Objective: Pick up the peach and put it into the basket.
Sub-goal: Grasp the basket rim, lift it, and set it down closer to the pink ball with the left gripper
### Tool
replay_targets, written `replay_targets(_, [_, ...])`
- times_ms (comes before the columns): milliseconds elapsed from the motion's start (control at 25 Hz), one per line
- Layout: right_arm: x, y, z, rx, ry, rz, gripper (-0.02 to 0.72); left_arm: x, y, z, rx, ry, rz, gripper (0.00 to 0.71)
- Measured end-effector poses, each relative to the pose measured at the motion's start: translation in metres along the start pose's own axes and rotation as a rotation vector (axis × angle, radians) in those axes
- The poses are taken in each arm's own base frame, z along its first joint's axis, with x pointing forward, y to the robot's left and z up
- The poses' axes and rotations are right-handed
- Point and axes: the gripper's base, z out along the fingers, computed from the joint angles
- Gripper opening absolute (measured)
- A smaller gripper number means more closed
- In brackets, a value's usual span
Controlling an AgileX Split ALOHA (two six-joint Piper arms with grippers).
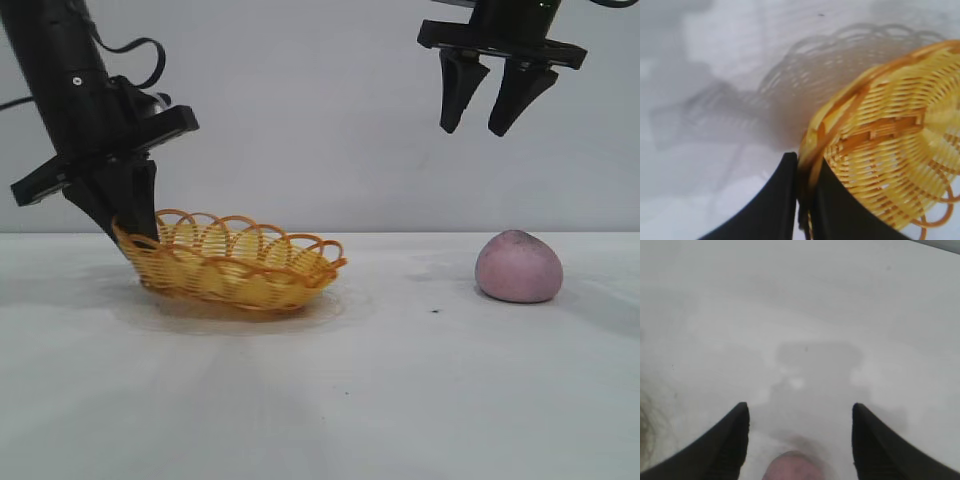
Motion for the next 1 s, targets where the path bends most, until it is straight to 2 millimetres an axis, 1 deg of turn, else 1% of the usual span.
replay_targets(120, [0.000,0.000,0.000,-0.005,-0.001,0.004,0.384,0.012,-0.001,0.011,0.002,0.016,-0.013,0.000])
replay_targets(360, [0.001,0.001,0.000,-0.015,0.014,0.009,0.384,0.018,0.006,0.025,-0.012,0.059,-0.021,0.000])
replay_targets(400, [0.001,0.001,0.000,-0.015,0.016,0.009,0.384,0.018,0.007,0.025,-0.011,0.067,-0.022,0.048])
replay_targets(480, [0.002,0.001,0.000,-0.016,0.020,0.009,0.384,0.019,0.007,0.026,-0.010,0.080,-0.016,0.048])
replay_targets(520, [0.002,0.002,0.000,-0.017,0.021,0.009,0.384,0.020,0.007,0.027,-0.010,0.086,-0.014,0.123])
replay_targets(560, [0.002,0.002,0.000,-0.017,0.021,0.009,0.384,0.020,0.007,0.027,-0.011,0.088,-0.011,0.167])
replay_targets(600, [0.002,0.002,0.000,-0.017,0.021,0.009,0.384,0.020,0.007,0.026,-0.012,0.087,-0.006,0.232])
replay_targets(680, [0.002,0.002,0.000,-0.017,0.021,0.009,0.384,0.020,0.006,0.021,-0.011,0.092,0.015,0.384])
replay_targets(760, [0.002,0.002,0.000,-0.017,0.021,0.009,0.384,0.017,0.008,0.011,-0.005,0.099,0.028,0.515])
replay_targets(800, [0.002,0.002,0.000,-0.017,0.021,0.009,0.384,0.016,0.011,0.006,-0.002,0.109,0.030,0.566])
replay_targets(840, [0.002,0.002,0.000,-0.017,0.021,0.009,0.384,0.014,0.013,-0.001,0.001,0.112,0.030,0.589])
replay_targets(960, [0.002,0.002,0.000,-0.017,0.022,0.009,0.384,0.007,0.018,-0.026,-0.004,0.085,0.068,0.586])
replay_targets(1000, [0.002,0.002,0.000,-0.017,0.022,0.009,0.384,0.005,0.017,-0.036,-0.005,0.062,0.105,0.586])
